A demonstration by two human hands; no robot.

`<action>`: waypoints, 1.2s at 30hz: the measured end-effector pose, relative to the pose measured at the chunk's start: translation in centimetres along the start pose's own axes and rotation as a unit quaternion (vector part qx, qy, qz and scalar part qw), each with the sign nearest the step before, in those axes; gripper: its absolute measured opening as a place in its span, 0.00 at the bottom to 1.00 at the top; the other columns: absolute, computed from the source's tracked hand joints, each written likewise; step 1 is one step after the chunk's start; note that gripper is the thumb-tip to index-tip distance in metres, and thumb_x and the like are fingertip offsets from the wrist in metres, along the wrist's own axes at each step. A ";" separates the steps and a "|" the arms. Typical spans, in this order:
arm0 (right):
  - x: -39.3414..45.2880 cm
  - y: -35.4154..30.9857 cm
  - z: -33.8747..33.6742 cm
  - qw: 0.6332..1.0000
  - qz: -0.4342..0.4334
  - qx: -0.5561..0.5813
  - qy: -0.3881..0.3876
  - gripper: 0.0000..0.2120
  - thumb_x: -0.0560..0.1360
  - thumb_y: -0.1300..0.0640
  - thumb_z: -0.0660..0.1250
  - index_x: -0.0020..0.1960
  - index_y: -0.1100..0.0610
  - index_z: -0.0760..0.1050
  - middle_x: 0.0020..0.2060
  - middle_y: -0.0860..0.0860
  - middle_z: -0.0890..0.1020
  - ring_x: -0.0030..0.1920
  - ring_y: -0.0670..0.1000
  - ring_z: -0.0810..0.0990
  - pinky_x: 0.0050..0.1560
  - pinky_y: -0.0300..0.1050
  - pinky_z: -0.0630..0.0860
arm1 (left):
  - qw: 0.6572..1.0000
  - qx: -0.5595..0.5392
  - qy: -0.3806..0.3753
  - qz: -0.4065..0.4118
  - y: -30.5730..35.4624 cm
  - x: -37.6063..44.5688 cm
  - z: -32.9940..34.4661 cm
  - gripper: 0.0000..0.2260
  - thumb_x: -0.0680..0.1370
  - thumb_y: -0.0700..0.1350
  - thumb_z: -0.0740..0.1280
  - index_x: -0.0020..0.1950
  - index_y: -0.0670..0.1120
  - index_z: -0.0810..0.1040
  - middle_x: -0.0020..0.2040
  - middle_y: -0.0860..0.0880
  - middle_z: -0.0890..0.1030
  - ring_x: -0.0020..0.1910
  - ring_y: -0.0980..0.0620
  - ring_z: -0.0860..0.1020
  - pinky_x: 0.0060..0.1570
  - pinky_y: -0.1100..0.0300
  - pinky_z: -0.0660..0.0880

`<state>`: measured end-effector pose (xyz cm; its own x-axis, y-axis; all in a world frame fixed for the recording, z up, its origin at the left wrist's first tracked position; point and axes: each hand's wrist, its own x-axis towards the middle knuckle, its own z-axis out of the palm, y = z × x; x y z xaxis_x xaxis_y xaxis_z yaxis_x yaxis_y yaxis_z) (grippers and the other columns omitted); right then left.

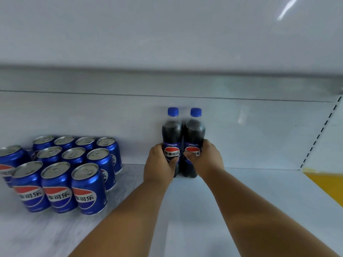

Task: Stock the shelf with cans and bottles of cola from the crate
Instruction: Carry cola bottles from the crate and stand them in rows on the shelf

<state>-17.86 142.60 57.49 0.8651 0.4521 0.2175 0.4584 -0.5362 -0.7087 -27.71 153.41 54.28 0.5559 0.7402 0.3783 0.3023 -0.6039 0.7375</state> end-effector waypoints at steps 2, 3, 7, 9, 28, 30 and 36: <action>0.0 -0.3 -0.2 1.000 0.003 -0.005 -0.003 0.24 0.72 0.47 0.75 0.63 0.54 0.73 0.56 0.52 0.80 0.53 0.55 0.80 0.52 0.48 0.77 | 1.000 0.001 -0.006 -0.012 0.2 0.3 0.0 0.24 0.74 0.48 0.75 0.66 0.44 0.72 0.60 0.45 0.77 0.58 0.47 0.77 0.53 0.56 0.73; 0.0 -0.4 -0.4 1.000 0.004 -0.009 -0.004 0.25 0.72 0.47 0.75 0.64 0.54 0.72 0.57 0.53 0.80 0.54 0.55 0.80 0.52 0.48 0.77 | 1.000 0.002 -0.014 -0.020 0.3 0.5 -0.1 0.24 0.73 0.48 0.75 0.65 0.44 0.73 0.59 0.46 0.78 0.57 0.46 0.78 0.53 0.55 0.75; -1.8 -1.1 -1.1 0.999 0.006 0.037 0.015 0.43 0.74 0.47 0.74 0.80 0.55 0.54 0.73 0.54 0.67 0.69 0.55 0.73 0.64 0.51 0.73 | 0.993 -0.048 -0.046 -0.102 1.3 -0.4 -1.5 0.34 0.71 0.51 0.77 0.72 0.43 0.68 0.67 0.43 0.76 0.63 0.43 0.77 0.57 0.52 0.75; -3.7 -1.1 -1.4 0.996 0.003 0.075 0.042 0.46 0.75 0.46 0.72 0.82 0.54 0.47 0.77 0.53 0.61 0.74 0.54 0.68 0.68 0.50 0.70 | 0.989 -0.068 -0.024 -0.127 2.2 -2.2 -2.5 0.38 0.72 0.51 0.76 0.77 0.44 0.62 0.71 0.42 0.70 0.67 0.42 0.74 0.62 0.51 0.73; -19.2 6.0 -16.9 0.985 -0.070 0.027 0.157 0.33 0.76 0.50 0.73 0.76 0.41 0.61 0.66 0.40 0.65 0.65 0.43 0.72 0.61 0.43 0.73 | 0.964 -0.163 -0.162 0.131 15.0 -17.9 -3.8 0.21 0.79 0.51 0.67 0.71 0.55 0.68 0.70 0.56 0.69 0.66 0.58 0.71 0.64 0.58 0.72; -20.8 7.4 -19.8 0.981 -0.059 0.017 0.184 0.33 0.76 0.49 0.73 0.76 0.43 0.61 0.67 0.42 0.66 0.64 0.42 0.73 0.61 0.44 0.74 | 0.956 -0.168 -0.185 0.152 17.3 -19.4 -3.1 0.21 0.80 0.52 0.67 0.71 0.56 0.67 0.71 0.56 0.69 0.66 0.58 0.71 0.63 0.61 0.71; -27.1 13.1 -29.2 0.968 -0.001 0.013 0.251 0.32 0.75 0.47 0.72 0.75 0.45 0.63 0.68 0.44 0.70 0.62 0.42 0.76 0.60 0.48 0.78 | 0.938 -0.163 -0.222 0.213 25.6 -26.4 0.0 0.19 0.80 0.54 0.66 0.70 0.59 0.67 0.69 0.57 0.69 0.62 0.58 0.70 0.58 0.64 0.68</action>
<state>-29.37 102.48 61.94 0.8569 0.0462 0.5134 0.4612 -0.5137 -0.7235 -34.63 118.42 63.21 0.8615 0.2130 0.4609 -0.2326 -0.6412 0.7312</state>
